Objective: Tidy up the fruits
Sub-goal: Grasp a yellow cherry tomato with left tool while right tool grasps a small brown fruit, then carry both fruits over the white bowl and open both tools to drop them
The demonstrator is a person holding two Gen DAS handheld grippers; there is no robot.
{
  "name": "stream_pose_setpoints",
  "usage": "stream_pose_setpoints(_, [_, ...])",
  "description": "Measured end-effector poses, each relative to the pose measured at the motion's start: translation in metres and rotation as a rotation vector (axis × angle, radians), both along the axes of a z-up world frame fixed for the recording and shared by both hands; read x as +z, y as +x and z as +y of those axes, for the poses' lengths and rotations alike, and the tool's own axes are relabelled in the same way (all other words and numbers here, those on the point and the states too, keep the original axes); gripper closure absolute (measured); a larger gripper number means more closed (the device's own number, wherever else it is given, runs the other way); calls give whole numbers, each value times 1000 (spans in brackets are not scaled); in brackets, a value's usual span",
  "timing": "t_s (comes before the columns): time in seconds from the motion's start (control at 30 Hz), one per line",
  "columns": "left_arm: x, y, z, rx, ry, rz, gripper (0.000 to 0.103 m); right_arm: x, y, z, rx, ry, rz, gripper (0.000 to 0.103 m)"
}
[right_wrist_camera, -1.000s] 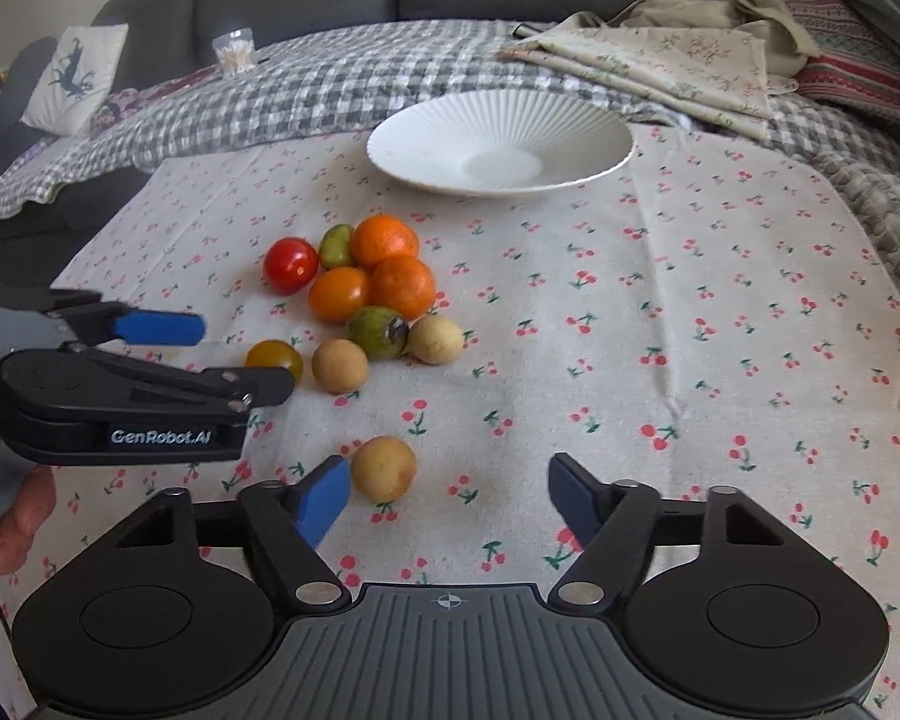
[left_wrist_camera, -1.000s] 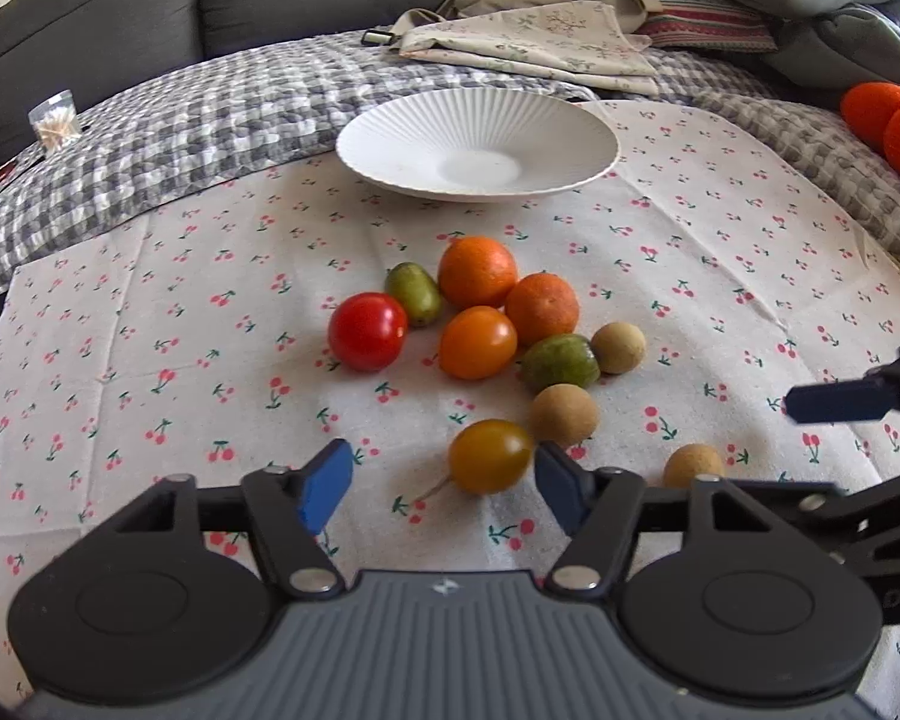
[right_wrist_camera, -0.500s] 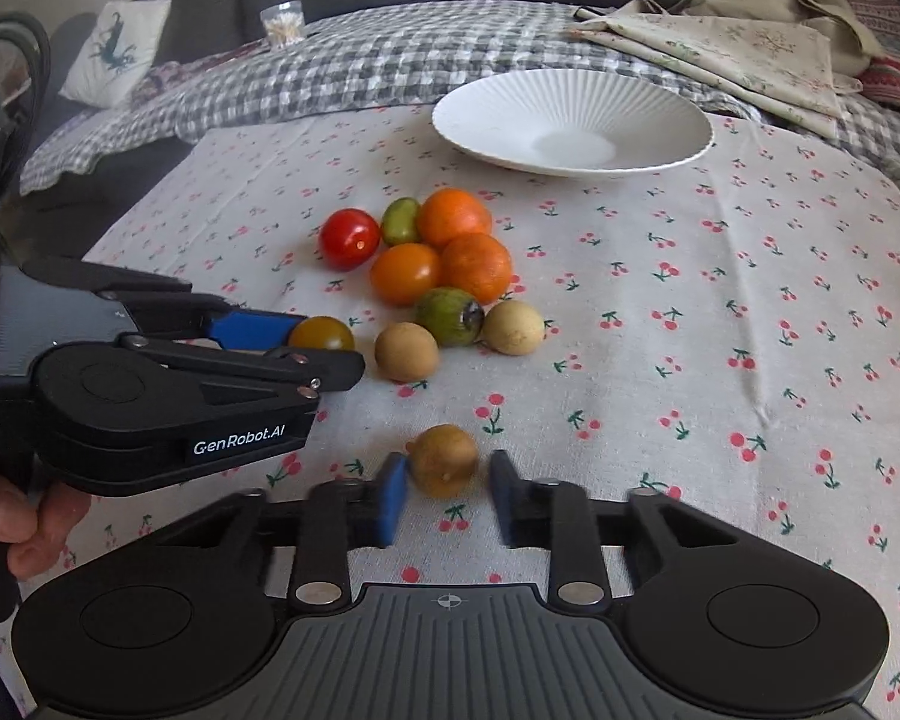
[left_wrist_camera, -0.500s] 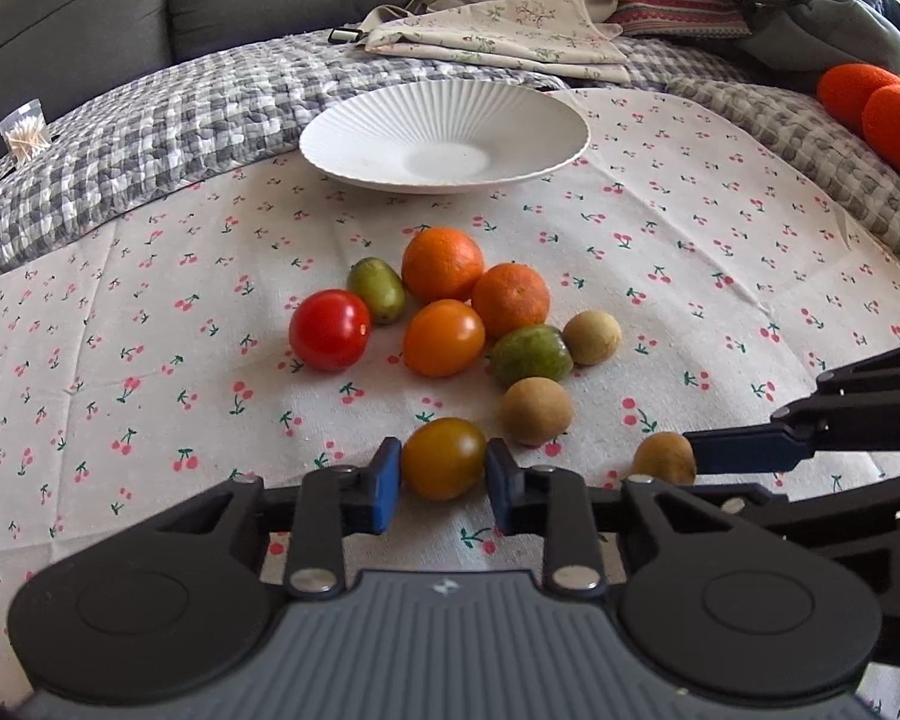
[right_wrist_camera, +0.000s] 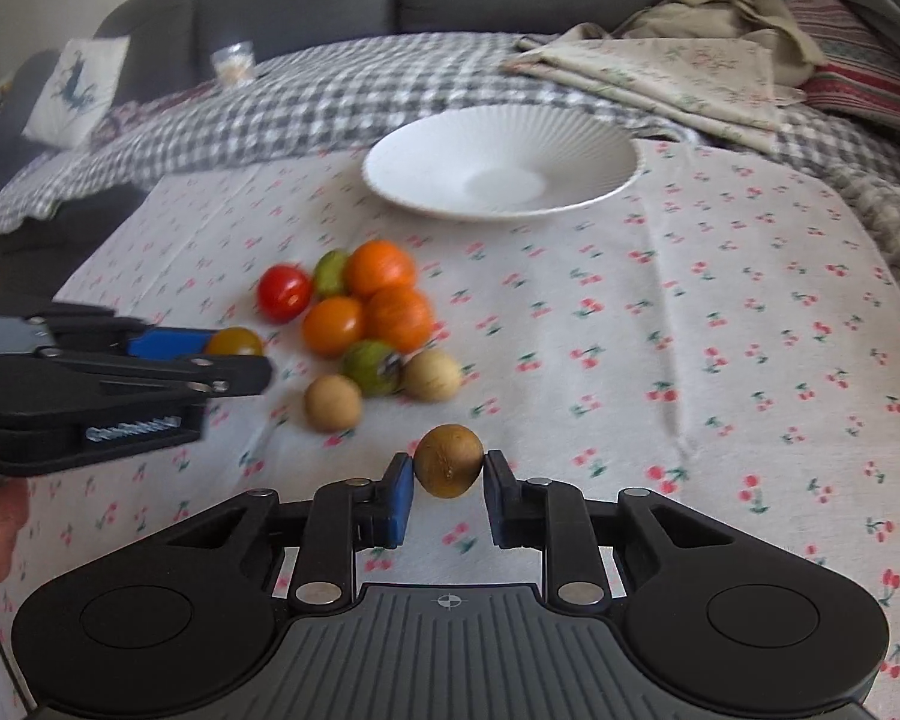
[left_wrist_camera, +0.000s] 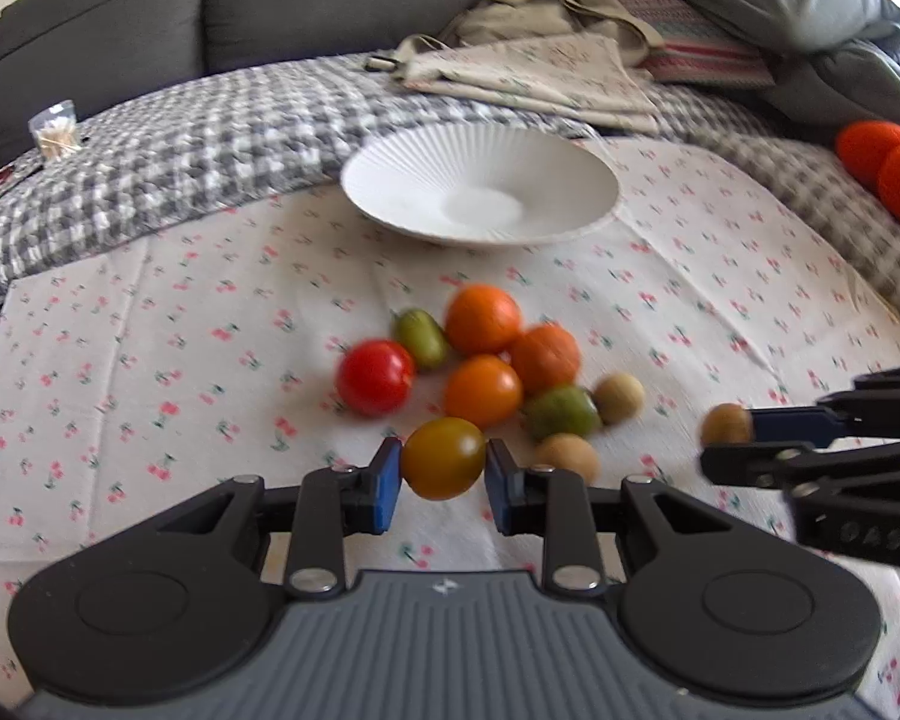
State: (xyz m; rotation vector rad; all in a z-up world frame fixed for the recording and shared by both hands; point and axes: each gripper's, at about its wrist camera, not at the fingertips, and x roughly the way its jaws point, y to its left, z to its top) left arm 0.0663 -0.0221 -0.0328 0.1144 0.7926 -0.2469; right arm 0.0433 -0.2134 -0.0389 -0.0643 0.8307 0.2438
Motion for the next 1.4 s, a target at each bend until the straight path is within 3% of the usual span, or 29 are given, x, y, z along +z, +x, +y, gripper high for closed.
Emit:
stream_pose_setpoints(0.27, [9,20,12,56,-32,-29,75,15,11,-22,-76,39,-57,80])
stream_pose_setpoints(0.77, [23,62,-4,68,-56,-126,75,30,55,-48,-151,82,-149,79])
stream_pose_setpoints(1.17, [19,100,-23,48,-55,-175,75,30,96,-35,-99,73,-225,79])
stream_pose_setpoints(1.4, [6,123,-27,24,-51,-147,75,25,122,-21,-52,77,-246,79])
